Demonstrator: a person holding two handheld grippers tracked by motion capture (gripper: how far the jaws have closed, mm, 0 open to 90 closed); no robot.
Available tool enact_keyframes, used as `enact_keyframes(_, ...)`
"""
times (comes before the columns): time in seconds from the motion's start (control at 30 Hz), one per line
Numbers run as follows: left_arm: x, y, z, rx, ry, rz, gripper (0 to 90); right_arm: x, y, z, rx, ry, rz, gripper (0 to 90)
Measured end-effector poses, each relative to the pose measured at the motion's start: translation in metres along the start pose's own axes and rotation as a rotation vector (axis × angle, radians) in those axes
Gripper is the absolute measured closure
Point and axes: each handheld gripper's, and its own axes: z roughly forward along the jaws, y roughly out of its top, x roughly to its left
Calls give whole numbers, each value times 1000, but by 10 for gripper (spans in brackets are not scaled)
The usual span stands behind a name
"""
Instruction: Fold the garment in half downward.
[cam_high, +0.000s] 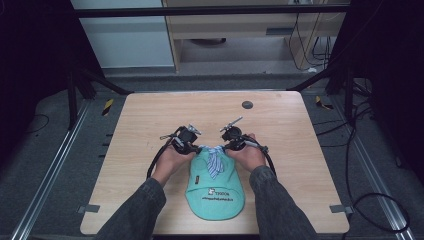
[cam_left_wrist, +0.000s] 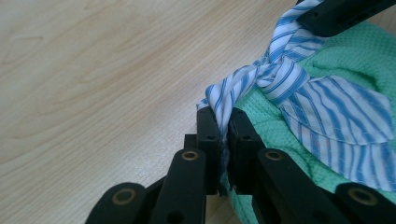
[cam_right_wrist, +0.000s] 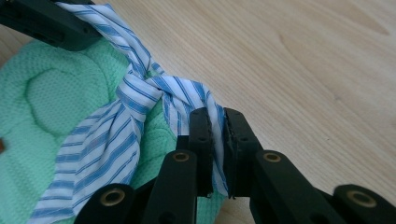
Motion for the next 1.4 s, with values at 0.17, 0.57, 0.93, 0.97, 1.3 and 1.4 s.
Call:
enact_keyframes(0.17, -3, 8, -14, -26, 16, 22, 850, 1, 0, -17, -44, -1, -6, 828)
enact_keyframes(0.57, -4, 17, -31, -64, 35, 56, 852, 1, 5, -38, -106, -10, -57, 830)
enact_keyframes(0.93, -4, 16, -34, -36, 6, 109, 852, 2, 6, -41, -98, -18, -119, 831)
enact_keyframes(0.97, -4, 15, -34, -34, 2, 112, 851, 3, 6, -41, -96, -16, -122, 831)
enact_keyframes(1.3, -3, 16, -39, -22, -9, 159, 851, 6, 11, -45, -69, -19, -185, 831)
enact_keyframes(1.4, -2, 17, -41, -24, -13, 166, 852, 6, 12, -45, -68, -20, -200, 831)
